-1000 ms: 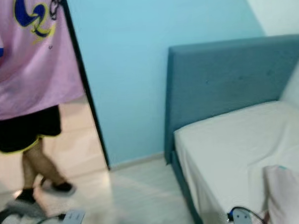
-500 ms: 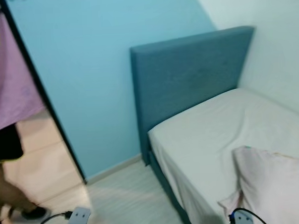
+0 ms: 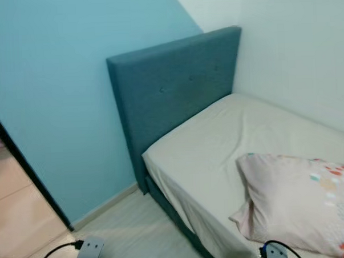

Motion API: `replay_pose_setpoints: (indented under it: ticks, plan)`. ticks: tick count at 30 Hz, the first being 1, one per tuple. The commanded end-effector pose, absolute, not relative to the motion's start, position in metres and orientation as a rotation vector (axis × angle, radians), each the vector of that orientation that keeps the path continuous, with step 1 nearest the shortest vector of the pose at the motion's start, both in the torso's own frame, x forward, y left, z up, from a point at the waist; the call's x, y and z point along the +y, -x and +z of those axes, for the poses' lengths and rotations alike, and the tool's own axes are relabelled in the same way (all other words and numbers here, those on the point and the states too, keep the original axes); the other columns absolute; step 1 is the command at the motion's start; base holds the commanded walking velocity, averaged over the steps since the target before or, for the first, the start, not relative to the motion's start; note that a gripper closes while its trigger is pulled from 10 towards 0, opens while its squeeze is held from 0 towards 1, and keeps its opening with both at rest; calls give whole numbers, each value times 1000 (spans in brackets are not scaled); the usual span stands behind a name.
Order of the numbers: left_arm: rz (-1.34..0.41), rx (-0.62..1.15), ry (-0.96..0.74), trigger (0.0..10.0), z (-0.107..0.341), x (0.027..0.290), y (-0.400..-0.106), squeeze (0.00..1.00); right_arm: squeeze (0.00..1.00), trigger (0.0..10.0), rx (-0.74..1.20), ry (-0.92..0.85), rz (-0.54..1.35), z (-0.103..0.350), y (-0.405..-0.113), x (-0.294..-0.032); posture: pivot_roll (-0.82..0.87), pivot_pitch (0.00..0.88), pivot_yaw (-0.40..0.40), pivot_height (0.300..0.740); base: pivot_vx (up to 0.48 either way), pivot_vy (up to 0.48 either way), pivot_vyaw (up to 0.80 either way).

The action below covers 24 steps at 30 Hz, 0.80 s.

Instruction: Clean up the room

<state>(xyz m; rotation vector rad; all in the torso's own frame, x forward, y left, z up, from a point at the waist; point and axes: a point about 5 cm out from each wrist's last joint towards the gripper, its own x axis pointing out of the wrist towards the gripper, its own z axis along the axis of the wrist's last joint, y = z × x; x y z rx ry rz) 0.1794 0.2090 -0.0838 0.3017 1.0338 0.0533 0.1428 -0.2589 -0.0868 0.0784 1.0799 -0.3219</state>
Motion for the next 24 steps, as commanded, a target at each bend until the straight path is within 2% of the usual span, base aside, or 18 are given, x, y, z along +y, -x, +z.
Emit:
replay_pose_setpoints:
  ticks: [1,7,14,22,24]
  plan:
    - [50,1031,-316,10000,-82,212,-182,0,0,10000,1055,-97,-348,-84,-143,-266,-67,0,17,720,0,0,-700]
    - [39,1037,-296,10000,-83,210,-182,0,0,10000,1049,-96,-367,-80,-137,-283,-72,0,18,720,0,0,-704]
    - [26,1041,-285,10000,-84,208,-180,0,0,10000,1057,-95,-370,-81,-131,-287,-76,0,20,720,0,0,-706]
    - [35,1026,-224,10000,-83,204,-182,0,0,10000,1065,-107,-361,-85,-130,-275,-77,0,22,720,0,0,-703]
    - [12,1006,-199,10000,-82,199,-187,0,0,10000,1062,-114,-353,-87,-134,-266,-77,0,22,720,0,0,-706]
